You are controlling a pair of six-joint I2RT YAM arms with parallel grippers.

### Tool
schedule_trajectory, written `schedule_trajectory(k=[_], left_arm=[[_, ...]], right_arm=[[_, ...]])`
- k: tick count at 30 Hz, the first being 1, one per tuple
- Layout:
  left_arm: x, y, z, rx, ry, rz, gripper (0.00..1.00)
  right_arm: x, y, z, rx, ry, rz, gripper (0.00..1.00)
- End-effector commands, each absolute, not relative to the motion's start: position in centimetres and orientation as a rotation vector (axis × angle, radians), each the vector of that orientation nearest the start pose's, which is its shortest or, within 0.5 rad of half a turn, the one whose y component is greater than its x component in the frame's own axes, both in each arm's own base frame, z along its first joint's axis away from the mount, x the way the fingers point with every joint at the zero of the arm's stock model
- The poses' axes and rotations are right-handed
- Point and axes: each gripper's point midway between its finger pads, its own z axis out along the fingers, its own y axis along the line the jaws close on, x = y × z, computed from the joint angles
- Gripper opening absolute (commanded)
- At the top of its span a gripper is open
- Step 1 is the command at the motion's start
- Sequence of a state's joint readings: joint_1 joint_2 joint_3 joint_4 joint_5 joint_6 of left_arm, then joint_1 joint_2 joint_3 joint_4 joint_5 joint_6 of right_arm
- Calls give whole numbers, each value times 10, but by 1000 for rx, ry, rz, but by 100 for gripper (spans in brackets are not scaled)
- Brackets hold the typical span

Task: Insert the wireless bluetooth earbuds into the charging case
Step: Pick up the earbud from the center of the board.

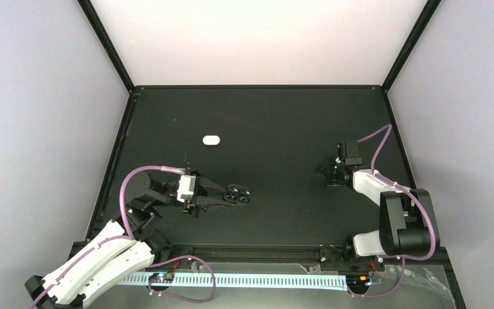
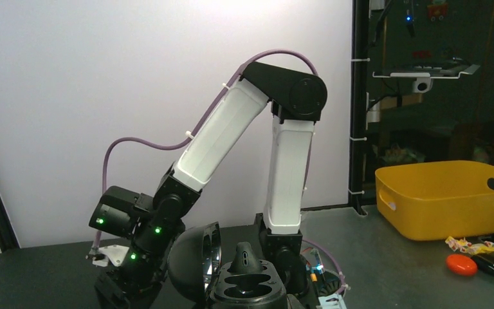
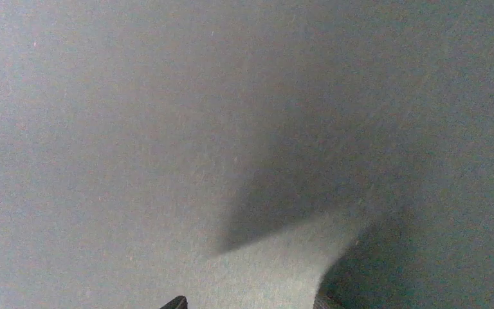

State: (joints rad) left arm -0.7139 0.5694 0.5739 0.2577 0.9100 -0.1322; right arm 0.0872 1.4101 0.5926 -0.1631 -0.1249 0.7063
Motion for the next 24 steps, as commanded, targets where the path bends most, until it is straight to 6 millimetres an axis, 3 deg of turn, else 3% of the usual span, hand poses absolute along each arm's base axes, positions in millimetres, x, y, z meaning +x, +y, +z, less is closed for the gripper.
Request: schedule_trajectory(k=[1,4,11,24], left_arm=[[68,-240,383,1171,940,-1257,2],[67,-240,384,1171,936,-1257,2],[66,-240,383,1173,935,-1260,2],[66,-240,383,1174,935,-1260,2]], right_arm=[[292,64,19,757,2587,479,51],[286,69,23,747,2583,494,51],[294,47,51,712,2511,334,56],[264,65,22,738,2609,470,56]])
